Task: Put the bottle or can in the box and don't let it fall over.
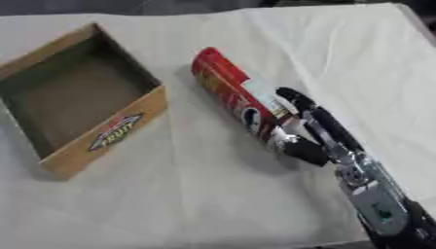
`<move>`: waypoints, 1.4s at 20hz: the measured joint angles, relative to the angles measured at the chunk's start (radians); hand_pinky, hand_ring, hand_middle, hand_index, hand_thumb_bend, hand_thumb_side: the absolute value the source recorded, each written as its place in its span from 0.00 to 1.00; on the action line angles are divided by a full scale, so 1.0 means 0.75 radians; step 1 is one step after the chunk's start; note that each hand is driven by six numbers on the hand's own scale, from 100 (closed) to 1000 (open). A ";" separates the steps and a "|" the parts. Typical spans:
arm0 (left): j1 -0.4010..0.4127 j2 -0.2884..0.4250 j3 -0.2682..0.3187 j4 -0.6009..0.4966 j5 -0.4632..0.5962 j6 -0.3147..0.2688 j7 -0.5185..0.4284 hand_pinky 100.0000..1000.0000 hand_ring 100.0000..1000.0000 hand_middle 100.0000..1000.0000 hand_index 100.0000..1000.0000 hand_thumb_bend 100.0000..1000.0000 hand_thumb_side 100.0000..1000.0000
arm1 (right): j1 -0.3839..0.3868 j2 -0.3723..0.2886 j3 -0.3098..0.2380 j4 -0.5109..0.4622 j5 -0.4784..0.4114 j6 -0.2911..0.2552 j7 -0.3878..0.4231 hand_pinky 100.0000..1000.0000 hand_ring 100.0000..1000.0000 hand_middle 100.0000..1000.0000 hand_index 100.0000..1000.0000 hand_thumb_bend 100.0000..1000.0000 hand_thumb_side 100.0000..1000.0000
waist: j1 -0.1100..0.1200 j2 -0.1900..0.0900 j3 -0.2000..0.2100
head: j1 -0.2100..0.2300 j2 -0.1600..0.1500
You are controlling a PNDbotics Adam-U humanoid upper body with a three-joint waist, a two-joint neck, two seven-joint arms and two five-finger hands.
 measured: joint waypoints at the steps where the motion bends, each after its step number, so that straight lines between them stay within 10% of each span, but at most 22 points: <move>1: 0.000 0.000 0.000 0.000 0.000 0.000 0.000 0.46 0.79 0.94 0.70 0.00 0.73 | 0.000 0.002 0.003 0.001 0.011 0.003 -0.003 0.71 1.00 1.00 1.00 0.00 0.79 | 0.000 0.000 0.000 | -0.001 0.000; 28: 0.000 0.000 0.000 0.000 0.010 -0.001 0.001 0.46 0.79 0.94 0.69 0.00 0.72 | -0.022 0.023 0.032 0.008 0.159 0.034 -0.019 0.70 1.00 1.00 1.00 0.00 0.67 | 0.000 0.000 0.000 | -0.007 0.000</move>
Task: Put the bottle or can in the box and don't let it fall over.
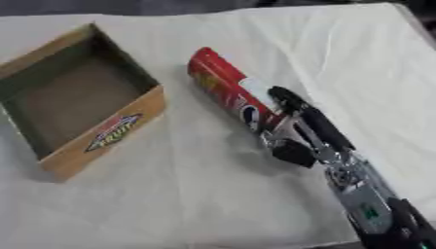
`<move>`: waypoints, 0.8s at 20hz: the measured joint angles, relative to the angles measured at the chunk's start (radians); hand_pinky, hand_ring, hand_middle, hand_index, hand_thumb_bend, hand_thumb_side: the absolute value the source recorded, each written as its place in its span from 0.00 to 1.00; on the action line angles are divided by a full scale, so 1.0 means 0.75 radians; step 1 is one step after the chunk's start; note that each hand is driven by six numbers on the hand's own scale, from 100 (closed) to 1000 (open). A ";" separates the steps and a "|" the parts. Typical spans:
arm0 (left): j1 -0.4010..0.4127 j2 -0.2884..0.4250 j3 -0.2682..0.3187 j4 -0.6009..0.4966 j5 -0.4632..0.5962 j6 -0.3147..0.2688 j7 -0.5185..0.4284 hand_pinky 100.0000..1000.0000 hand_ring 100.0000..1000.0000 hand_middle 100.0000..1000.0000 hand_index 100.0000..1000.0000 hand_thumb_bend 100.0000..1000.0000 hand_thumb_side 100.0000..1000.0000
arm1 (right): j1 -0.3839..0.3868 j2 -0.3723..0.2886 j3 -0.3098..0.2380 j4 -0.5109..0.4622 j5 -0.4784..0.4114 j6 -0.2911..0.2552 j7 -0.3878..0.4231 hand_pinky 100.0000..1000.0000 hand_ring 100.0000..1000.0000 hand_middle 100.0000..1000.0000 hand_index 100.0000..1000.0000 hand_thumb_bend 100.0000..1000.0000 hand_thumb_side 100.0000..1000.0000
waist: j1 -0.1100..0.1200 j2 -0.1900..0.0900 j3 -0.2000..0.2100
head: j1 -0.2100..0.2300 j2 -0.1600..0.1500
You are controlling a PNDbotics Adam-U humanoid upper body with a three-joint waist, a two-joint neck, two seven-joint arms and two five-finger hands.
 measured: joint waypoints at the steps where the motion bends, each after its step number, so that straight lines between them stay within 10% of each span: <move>1: 0.000 0.000 0.000 0.000 0.000 0.000 0.000 0.46 0.79 0.94 0.69 0.00 0.72 | 0.000 0.000 0.000 0.000 0.000 -0.004 0.002 0.70 1.00 1.00 1.00 0.00 0.66 | 0.000 0.000 0.000 | 0.000 0.000; 16: 0.000 0.000 0.000 0.007 0.002 0.000 0.000 0.46 0.79 0.94 0.69 0.00 0.72 | 0.024 -0.023 0.026 0.025 0.009 -0.138 -0.139 0.69 1.00 1.00 1.00 0.00 0.58 | 0.000 0.000 0.000 | -0.001 -0.007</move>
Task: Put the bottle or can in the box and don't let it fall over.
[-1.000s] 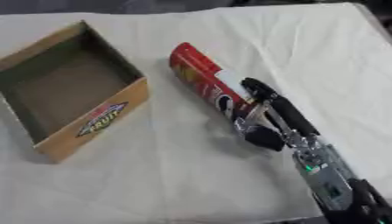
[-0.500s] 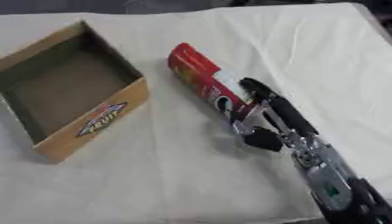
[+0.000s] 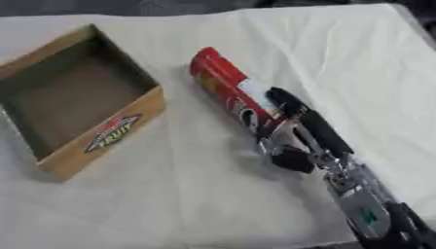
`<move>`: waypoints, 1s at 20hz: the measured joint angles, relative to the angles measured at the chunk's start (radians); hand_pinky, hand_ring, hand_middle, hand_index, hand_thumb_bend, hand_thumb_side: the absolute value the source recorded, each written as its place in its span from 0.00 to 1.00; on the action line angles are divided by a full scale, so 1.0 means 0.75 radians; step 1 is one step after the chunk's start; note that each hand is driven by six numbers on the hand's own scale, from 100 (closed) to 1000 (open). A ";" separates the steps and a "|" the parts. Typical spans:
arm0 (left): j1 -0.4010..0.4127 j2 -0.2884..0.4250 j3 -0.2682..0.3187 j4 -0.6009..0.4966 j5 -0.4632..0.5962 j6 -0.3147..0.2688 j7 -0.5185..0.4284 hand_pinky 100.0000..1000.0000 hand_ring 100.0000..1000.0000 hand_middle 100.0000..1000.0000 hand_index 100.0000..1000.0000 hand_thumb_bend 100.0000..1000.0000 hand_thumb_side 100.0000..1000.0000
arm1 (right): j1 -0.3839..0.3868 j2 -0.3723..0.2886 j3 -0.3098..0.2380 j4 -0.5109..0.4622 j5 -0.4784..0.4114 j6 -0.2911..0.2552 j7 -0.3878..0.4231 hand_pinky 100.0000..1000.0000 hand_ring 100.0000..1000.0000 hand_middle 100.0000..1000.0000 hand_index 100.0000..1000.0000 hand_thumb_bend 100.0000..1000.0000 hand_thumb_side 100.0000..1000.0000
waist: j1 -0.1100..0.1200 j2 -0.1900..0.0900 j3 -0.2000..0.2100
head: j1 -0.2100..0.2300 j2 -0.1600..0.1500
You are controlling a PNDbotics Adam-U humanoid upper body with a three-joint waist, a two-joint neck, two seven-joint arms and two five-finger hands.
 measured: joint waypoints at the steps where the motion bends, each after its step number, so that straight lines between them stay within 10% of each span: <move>1: 0.000 0.000 0.000 0.000 0.000 0.000 0.000 0.46 0.79 0.94 0.69 0.00 0.72 | 0.001 -0.004 0.003 0.001 -0.001 -0.012 -0.005 0.69 1.00 1.00 1.00 0.00 0.58 | 0.000 0.000 0.000 | 0.000 -0.001; 20: 0.000 0.000 0.000 0.000 0.000 -0.005 -0.005 0.46 0.79 0.94 0.69 0.00 0.72 | -0.016 -0.019 0.014 0.033 0.137 -0.034 -0.071 0.60 1.00 1.00 0.99 0.00 0.50 | 0.000 0.000 0.004 | 0.001 -0.006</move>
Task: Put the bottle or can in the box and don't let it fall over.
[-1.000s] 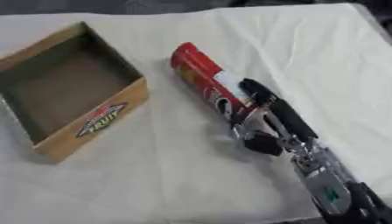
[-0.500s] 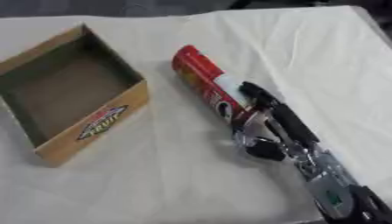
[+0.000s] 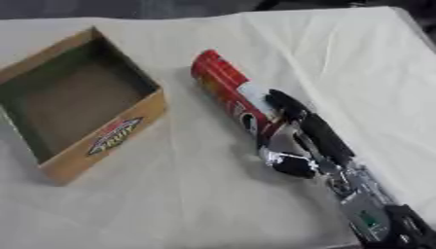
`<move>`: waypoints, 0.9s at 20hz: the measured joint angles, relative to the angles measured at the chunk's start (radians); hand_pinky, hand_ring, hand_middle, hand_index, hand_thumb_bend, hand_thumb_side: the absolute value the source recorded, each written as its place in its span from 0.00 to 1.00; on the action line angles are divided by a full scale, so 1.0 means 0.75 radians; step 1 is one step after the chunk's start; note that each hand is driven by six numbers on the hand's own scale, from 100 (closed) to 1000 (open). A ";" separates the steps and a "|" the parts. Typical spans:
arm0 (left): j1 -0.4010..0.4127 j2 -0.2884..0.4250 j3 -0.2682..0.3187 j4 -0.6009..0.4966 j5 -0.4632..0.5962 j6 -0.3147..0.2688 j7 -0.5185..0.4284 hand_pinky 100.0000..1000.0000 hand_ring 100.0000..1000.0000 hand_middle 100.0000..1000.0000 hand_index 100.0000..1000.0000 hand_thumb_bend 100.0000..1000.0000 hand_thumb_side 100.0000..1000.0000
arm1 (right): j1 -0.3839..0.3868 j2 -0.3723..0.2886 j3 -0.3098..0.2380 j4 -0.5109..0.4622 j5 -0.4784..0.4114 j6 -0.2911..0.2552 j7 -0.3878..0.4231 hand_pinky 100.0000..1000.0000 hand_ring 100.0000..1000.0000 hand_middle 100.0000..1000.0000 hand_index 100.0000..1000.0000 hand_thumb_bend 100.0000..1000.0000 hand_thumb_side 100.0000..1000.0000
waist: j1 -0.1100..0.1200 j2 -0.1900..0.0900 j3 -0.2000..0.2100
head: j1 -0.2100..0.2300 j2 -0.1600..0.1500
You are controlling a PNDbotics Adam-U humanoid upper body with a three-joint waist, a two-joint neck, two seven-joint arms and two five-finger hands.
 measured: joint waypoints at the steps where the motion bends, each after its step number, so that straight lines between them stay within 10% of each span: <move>1: 0.000 0.000 0.000 0.000 0.000 0.000 0.000 0.46 0.79 0.94 0.69 0.00 0.72 | -0.004 0.000 0.000 0.000 0.007 0.008 0.002 0.56 1.00 1.00 0.98 0.00 0.51 | 0.000 0.000 0.000 | 0.000 0.000; 18: 0.000 0.000 0.001 0.000 0.007 -0.003 0.003 0.46 0.79 0.93 0.69 0.00 0.72 | -0.029 -0.009 -0.010 -0.007 -0.070 0.015 0.175 0.25 1.00 1.00 0.94 0.00 0.26 | 0.000 0.000 0.003 | -0.001 0.000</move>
